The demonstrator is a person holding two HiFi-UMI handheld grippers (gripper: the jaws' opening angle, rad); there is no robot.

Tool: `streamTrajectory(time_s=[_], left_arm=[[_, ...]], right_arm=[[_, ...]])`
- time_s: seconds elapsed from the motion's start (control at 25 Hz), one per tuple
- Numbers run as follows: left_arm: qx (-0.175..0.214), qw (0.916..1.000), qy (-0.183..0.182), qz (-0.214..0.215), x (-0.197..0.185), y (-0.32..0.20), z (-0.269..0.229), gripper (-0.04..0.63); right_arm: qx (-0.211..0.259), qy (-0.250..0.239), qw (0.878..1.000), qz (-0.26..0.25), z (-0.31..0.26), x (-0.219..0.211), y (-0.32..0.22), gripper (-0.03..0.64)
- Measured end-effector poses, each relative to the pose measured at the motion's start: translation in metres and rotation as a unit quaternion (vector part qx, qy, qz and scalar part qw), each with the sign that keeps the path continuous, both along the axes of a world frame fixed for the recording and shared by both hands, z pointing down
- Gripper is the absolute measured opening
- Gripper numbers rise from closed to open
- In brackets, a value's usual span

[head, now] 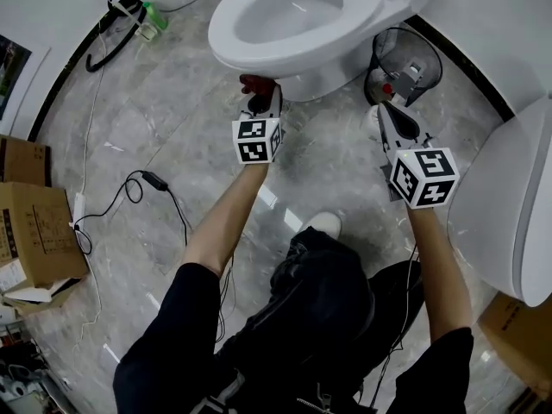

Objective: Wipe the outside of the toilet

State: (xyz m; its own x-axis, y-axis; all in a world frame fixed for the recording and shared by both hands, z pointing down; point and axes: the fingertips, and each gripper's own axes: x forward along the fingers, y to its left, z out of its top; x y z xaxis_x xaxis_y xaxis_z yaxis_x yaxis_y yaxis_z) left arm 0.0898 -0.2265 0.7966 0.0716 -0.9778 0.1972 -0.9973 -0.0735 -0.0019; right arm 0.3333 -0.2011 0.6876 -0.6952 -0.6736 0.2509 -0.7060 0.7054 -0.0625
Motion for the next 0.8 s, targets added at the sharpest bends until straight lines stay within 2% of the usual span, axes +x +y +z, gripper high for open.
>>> streamTrajectory(time_s=[0.32, 0.48, 0.8], left_arm=[[0.007, 0.9997, 0.013, 0.021, 0.063, -0.029, -0.008, 0.048], [0.013, 0.9983, -0.003, 0.057, 0.106, -0.053, -0.017, 0.048], [-0.009, 0.9946, -0.029, 0.100, 0.172, -0.118, -0.009, 0.048]], right_arm=[[-0.001, 0.002, 1.000, 0.030, 0.004, 0.037, -0.001, 0.003], [0.001, -0.006, 0.999, 0.052, -0.001, 0.065, -0.002, 0.003], [0.003, -0.012, 0.995, 0.096, -0.005, 0.121, -0.011, 0.003]])
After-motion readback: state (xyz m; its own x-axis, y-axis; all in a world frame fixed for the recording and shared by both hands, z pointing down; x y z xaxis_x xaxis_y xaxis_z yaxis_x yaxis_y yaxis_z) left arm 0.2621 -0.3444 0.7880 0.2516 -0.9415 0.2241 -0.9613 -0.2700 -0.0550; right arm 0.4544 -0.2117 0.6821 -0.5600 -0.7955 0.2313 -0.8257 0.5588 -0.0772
